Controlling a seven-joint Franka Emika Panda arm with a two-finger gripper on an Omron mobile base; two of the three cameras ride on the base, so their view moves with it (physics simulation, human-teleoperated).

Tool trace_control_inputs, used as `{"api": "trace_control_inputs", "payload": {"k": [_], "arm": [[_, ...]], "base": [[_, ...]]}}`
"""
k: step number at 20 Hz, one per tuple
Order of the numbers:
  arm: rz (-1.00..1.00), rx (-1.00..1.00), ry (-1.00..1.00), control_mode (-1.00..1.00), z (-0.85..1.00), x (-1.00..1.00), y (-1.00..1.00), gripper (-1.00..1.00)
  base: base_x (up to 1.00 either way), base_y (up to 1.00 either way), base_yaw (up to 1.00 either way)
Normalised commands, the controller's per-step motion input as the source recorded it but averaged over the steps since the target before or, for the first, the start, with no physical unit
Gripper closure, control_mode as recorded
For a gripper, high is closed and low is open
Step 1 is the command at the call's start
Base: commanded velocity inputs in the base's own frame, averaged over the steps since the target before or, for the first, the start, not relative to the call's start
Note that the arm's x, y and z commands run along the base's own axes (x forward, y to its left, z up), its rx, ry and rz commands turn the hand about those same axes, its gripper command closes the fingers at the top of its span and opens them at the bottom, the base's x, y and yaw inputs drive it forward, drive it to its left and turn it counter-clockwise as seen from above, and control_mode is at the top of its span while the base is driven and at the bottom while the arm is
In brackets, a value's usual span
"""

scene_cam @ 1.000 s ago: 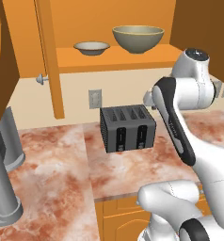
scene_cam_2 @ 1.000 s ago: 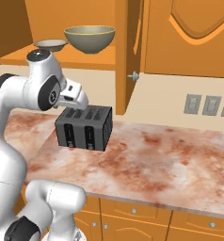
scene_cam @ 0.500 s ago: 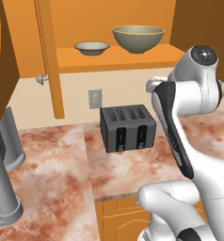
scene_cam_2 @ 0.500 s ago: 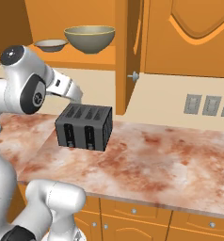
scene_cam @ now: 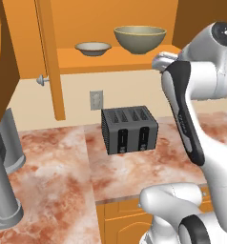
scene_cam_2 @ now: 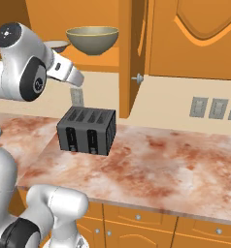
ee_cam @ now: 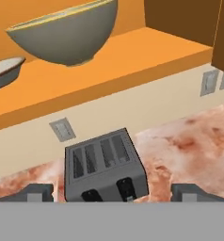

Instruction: Take the smaller bowl and place it next to the appetizer plate on the dining counter , and place the larger bowl next to the plate with cooked food.

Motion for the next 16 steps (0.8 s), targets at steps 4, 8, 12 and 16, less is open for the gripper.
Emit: {"api": "trace_control_inputs", "payload": {"k": [4,8,12,16], "arm": [[0.0,0.1,-0.28,-1.0,0.44,0.22,0.0,-1.0],[0.0,0.09,-0.19,-1.0,0.46,0.32,0.02,-1.0],[0.0,0.07,-0.06,-1.0,0.43,0.47,0.02,-1.0],[-0.01,0.02,0.03,-1.0,0.45,0.39,0.05,-1.0]], "base": [[0.0,0.0,0.0],[0.0,0.0,0.0],[0.0,0.0,0.0],[0.0,0.0,0.0]]}}
